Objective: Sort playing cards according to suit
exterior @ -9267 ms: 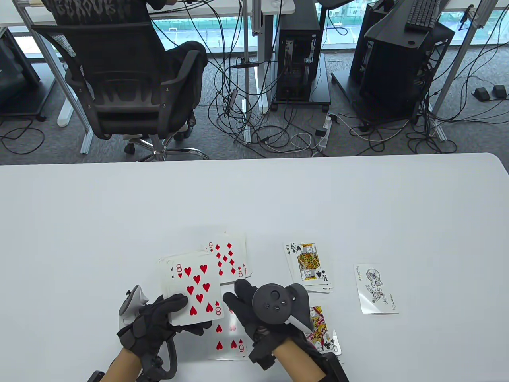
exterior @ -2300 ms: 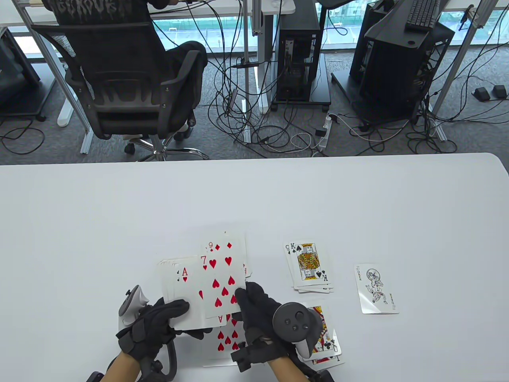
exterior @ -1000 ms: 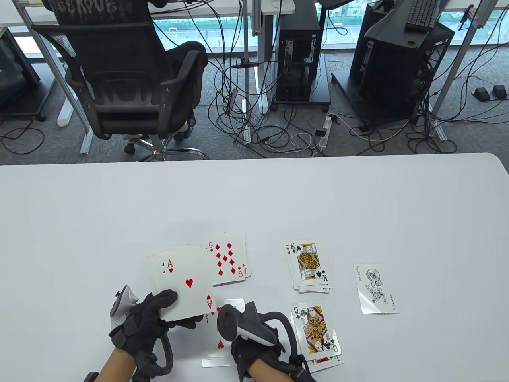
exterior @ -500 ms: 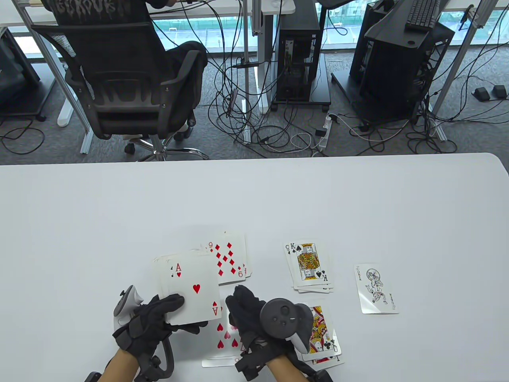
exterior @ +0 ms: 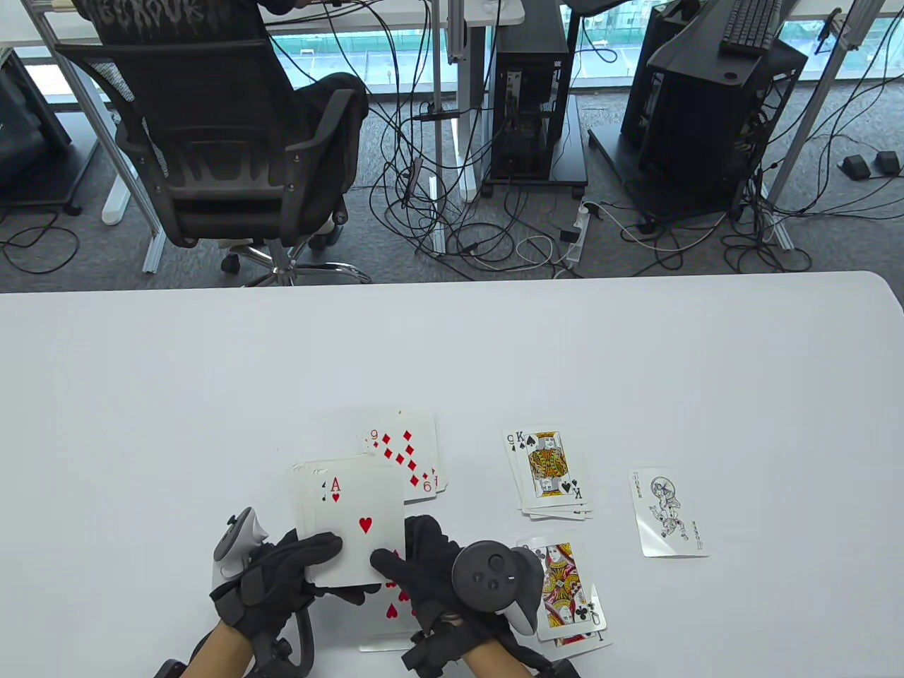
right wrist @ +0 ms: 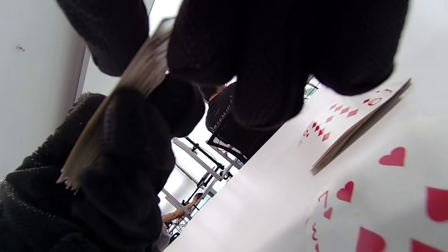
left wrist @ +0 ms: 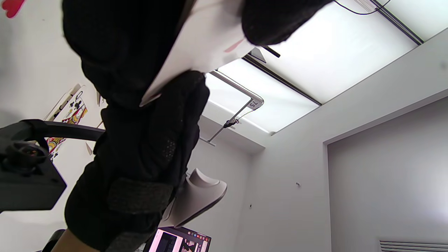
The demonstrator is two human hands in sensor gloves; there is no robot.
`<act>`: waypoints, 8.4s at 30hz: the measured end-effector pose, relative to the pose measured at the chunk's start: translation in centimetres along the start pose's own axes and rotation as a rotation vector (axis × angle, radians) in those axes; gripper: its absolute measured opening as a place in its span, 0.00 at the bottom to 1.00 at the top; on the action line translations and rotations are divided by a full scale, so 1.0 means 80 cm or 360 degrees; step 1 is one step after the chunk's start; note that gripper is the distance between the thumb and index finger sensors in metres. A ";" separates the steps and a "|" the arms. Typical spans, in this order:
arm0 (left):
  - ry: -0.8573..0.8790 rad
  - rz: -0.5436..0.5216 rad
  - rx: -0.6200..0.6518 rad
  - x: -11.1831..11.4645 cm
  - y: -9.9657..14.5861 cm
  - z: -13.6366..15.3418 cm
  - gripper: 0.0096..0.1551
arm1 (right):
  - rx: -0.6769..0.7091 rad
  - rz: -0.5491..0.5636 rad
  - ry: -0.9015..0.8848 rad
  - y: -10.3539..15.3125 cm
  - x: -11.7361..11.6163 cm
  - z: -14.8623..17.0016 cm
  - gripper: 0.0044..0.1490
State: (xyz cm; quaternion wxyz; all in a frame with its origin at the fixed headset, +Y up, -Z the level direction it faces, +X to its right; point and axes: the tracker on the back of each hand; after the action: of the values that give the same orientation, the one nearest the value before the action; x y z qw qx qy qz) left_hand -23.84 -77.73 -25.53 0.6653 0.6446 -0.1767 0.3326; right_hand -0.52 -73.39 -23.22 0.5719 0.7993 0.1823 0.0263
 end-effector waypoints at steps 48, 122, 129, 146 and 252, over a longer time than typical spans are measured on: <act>0.0080 -0.0218 0.0098 -0.034 0.016 -0.006 0.29 | -0.0764 -0.0866 0.1097 0.002 -0.051 0.038 0.44; 0.0051 -0.0031 0.0070 -0.004 0.002 0.003 0.30 | -0.0821 -0.0210 0.0521 0.023 0.171 0.017 0.33; 0.0050 -0.0028 0.0060 -0.003 0.002 0.002 0.30 | -0.1173 -0.0395 0.0892 0.057 0.186 0.042 0.35; 0.0051 -0.0028 0.0053 -0.002 0.002 0.002 0.30 | -0.1390 -0.0753 0.1685 0.066 0.161 0.078 0.42; 0.0087 -0.0048 0.0044 -0.002 0.003 0.002 0.29 | -0.0400 -0.0351 0.1350 0.018 0.140 0.012 0.31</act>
State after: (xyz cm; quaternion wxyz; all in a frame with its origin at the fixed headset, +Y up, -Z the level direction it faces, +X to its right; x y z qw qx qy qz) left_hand -24.06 -77.96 -25.45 0.6658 0.6470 -0.1441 0.3424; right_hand 10.58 -71.08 -24.10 0.5386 0.6181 0.4799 0.3123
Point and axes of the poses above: the tracker on the back of each hand, its own z axis roughly to the little-finger side, its own y axis roughly from the fingertips to the wrist, x = y × z, and after that the axes turned 14 degrees about -y, right-handed
